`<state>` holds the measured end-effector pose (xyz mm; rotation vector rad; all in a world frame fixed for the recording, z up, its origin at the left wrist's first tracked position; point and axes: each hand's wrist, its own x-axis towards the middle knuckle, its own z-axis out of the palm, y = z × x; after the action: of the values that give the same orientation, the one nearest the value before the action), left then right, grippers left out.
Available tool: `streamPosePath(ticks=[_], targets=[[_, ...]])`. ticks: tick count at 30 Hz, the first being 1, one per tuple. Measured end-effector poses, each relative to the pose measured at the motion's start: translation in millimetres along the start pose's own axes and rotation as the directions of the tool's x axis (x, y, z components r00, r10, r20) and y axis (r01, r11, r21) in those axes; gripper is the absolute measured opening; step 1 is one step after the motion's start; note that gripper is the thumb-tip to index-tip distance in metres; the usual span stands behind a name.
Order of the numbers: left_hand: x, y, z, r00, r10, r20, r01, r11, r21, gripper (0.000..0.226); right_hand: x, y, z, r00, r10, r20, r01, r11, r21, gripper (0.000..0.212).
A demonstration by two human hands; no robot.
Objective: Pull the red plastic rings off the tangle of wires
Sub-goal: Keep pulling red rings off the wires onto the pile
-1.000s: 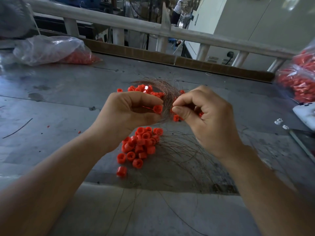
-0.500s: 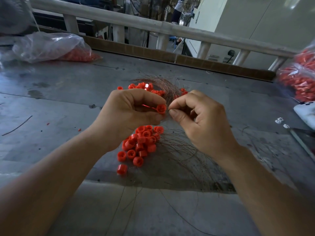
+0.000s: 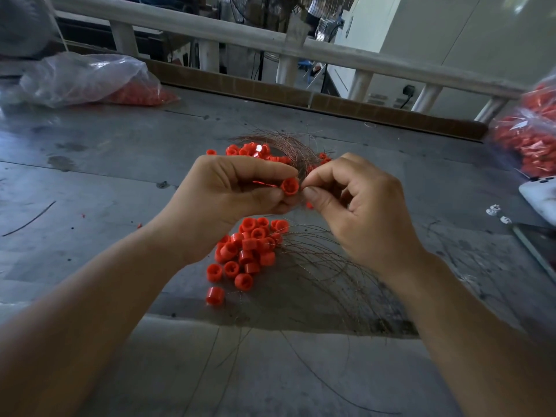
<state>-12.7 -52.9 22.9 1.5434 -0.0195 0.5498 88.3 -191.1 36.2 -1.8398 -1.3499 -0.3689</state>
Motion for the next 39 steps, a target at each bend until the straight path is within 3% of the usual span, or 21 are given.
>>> streamPosePath(ticks=[12,19,26,39], targets=[[-0.2,0.0,-0.6,1.000,-0.003,-0.008,0.003,1.000,0.001,0.026,-0.4,-1.3,-0.2,0.999,0.008,0.033,-0.009,1.000,0.014,0.004],[0.5,-1.1,-2.5,1.000,-0.002,-0.001,0.002,0.998,-0.058,0.028,-0.6,-1.6,-2.3,0.988,0.106,0.109,-0.127,0.972,0.198,0.019],[0.9,-2.4,-3.6,1.000,-0.020,-0.005,0.020,0.999,-0.038,0.030,-0.3,-2.8,-3.4,0.990,0.122,0.075,-0.139,0.944,0.299,0.030],[1.6,-3.3,-6.1,0.999,-0.032,0.007,0.032,0.998,-0.053,0.032,1.2,-2.8,-5.2,0.990,0.123,0.068,-0.138,0.942,0.304,0.028]])
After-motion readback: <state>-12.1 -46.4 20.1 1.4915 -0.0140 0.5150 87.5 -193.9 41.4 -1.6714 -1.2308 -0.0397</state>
